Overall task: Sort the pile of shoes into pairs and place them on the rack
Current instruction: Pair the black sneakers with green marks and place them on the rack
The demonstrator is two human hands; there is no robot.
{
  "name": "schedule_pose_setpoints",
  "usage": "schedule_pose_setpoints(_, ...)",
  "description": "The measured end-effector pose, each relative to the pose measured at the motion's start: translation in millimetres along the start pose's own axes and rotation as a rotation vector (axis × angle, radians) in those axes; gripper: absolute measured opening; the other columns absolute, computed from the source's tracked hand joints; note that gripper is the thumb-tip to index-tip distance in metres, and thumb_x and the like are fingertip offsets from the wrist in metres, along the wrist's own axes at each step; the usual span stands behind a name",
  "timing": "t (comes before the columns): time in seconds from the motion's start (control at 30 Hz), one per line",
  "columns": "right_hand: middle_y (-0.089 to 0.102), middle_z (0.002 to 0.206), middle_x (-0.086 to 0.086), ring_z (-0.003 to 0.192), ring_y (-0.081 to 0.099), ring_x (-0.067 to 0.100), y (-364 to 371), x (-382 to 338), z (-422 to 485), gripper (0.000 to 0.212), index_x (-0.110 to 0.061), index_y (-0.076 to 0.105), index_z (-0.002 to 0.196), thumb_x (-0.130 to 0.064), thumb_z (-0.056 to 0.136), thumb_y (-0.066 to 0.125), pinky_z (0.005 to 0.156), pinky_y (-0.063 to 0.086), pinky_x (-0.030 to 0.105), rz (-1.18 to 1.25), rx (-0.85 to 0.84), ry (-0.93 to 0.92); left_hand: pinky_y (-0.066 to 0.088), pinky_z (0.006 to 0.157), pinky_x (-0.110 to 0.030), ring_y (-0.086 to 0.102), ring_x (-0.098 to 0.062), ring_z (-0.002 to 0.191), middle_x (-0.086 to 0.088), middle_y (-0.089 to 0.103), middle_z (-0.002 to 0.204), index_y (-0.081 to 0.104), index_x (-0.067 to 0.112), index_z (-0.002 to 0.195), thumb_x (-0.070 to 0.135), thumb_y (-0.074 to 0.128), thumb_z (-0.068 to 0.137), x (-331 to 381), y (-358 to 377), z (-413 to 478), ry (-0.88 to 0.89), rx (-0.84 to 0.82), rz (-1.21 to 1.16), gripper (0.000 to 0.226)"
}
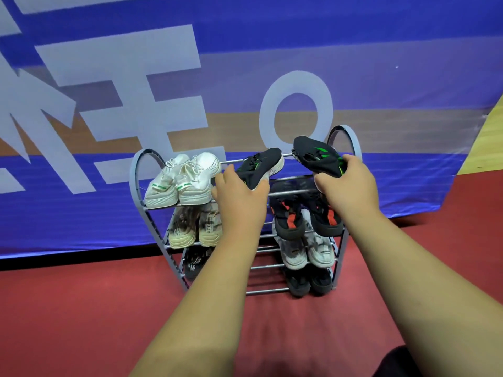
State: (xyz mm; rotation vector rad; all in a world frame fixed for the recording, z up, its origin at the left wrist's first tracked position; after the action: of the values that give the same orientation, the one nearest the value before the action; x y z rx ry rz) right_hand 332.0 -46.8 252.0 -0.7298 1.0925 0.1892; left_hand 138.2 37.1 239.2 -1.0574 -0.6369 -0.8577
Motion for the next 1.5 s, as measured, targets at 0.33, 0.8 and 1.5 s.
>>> schedule_pose_setpoints(0.33,0.069,0.09,-0.009,0.084,0.065,0.013,34.3,19.8,46.5,0.025,-0.029,0.065,0.095,-0.039,0.073,0.071,0.062,0.052,0.031,0.006,0.043,-0.062,0.041,0.106,-0.041,0.04,-0.03,0.131,-0.006,0.049,0.143,0.044,0.009,0.152,0.051,0.074,0.09,10.8,66.8,20.6,-0.014,0.069,-0.051,0.081)
schedule_pose_setpoints(0.8,0.05,0.122,0.006,0.117,0.054,0.034,39.3,36.9,64.0,0.063,-0.016,0.052,0.125,-0.042,0.072,0.076,0.09,0.056,0.051,-0.289,-0.123,0.002,0.039,0.11,-0.041,0.035,-0.028,0.144,-0.004,0.039,0.151,0.028,0.017,0.159,0.036,0.071,0.087,-0.7,84.6,15.0,-0.033,-0.271,0.018,0.087)
schedule_pose_setpoints(1.5,0.059,0.118,0.011,0.113,0.056,0.037,26.1,34.5,46.7,0.046,-0.008,0.057,0.118,-0.032,0.083,0.076,0.084,0.054,0.047,-0.343,0.037,-0.04,0.042,0.098,-0.031,0.049,-0.02,0.136,0.001,0.045,0.153,0.042,0.019,0.151,0.038,0.071,0.096,1.4,91.6,-0.9,0.229,-0.398,0.053,0.065)
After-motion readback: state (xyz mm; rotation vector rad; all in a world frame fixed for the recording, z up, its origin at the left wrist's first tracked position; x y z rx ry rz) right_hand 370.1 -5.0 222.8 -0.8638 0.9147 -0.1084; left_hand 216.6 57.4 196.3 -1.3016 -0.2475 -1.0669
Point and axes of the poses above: each hand's wrist, its own z-axis towards the middle knuckle, its own y-axis out of the palm, x = y × z, the point moved 2 cm from there along z, towards the middle knuckle
